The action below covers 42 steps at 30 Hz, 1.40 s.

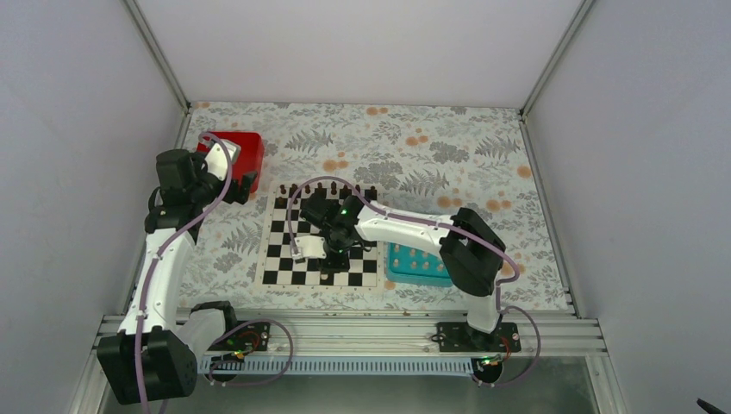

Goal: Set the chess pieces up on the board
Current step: Place the chess piece on the chessboard.

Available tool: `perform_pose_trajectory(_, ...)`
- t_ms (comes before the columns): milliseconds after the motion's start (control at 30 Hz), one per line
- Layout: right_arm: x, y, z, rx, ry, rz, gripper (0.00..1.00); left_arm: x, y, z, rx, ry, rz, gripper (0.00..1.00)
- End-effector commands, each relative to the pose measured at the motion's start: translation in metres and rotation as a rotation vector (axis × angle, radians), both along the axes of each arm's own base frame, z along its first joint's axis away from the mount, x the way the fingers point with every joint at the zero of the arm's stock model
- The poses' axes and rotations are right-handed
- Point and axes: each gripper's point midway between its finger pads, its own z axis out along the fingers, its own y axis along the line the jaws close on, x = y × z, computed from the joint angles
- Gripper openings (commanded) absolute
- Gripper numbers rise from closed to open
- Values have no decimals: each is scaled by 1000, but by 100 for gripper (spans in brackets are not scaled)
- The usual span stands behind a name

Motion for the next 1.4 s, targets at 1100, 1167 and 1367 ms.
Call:
perform_pose_trajectory(1100, -4, -6, -17, -29, -15, 21, 28, 0, -1, -7, -2, -2, -13, 100)
perform_pose_trajectory(1167, -3, -6, -10, -17, -26, 18, 36, 0, 0, -8, -2, 0, -12, 100)
perform_pose_trajectory(1367, 7, -14, 17, 21, -76, -10, 52, 0, 1, -8, 2, -2, -6, 100)
